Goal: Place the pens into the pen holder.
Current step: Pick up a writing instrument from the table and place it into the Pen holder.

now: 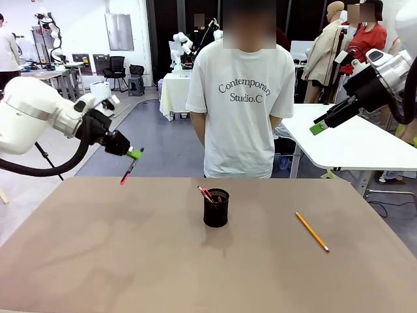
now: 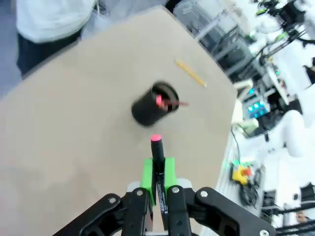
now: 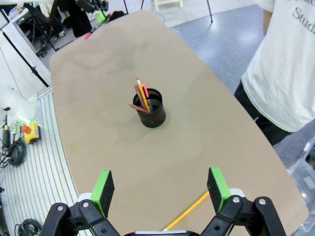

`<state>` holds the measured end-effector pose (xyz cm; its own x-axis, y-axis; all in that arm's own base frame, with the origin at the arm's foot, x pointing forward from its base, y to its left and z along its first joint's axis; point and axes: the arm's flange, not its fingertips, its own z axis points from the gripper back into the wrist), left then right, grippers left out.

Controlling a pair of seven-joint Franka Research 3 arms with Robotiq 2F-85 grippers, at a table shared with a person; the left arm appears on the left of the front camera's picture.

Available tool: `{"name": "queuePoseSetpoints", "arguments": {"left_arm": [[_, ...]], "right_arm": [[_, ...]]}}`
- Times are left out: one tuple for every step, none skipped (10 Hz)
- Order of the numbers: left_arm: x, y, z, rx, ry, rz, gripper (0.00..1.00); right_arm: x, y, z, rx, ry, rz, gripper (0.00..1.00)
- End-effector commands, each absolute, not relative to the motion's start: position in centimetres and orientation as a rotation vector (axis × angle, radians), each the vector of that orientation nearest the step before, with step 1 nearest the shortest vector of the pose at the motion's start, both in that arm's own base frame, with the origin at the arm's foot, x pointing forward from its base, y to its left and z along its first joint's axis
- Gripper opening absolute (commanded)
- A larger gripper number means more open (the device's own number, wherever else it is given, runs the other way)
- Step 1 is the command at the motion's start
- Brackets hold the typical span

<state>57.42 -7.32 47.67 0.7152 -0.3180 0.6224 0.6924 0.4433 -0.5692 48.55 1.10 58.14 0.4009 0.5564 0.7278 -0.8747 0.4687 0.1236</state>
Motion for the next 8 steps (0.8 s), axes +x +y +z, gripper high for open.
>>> {"name": "queuePoseSetpoints", "arguments": {"left_arm": [[54.4,-7.1,48.1,-0.980,-0.713,-0.765,0.00],[53.7,-6.8,48.9,-0.989,-0.807,-0.830,0.00],[53.0,-6.3,49.6,-1.003,-0.885,-0.883,0.00],[52.3,-5.8,50.2,-1.035,-0.963,-0.935,0.00],[51.3,-5.5,51.0,-1.010,-1.022,-0.983,0.00],[50.4,-4.9,51.9,-0.998,-1.088,-1.013,0.00],[49.4,-4.4,52.6,-0.915,-1.158,-1.042,0.00],[48.8,-4.2,53.0,-0.864,-1.200,-1.080,0.00]], "right_arm": [[48.6,1.2,58.3,0.560,-0.683,0.960,1.00],[48.6,1.2,58.3,0.560,-0.683,0.960,1.00],[48.6,1.2,58.3,0.560,-0.683,0.960,1.00],[48.6,1.2,58.3,0.560,-0.683,0.960,1.00],[48.6,1.2,58.3,0.560,-0.683,0.960,1.00],[48.6,1.2,58.3,0.560,-0.683,0.960,1.00],[48.6,1.2,58.3,0.560,-0.683,0.960,1.00],[48.6,1.2,58.3,0.560,-0.683,0.960,1.00]]}}
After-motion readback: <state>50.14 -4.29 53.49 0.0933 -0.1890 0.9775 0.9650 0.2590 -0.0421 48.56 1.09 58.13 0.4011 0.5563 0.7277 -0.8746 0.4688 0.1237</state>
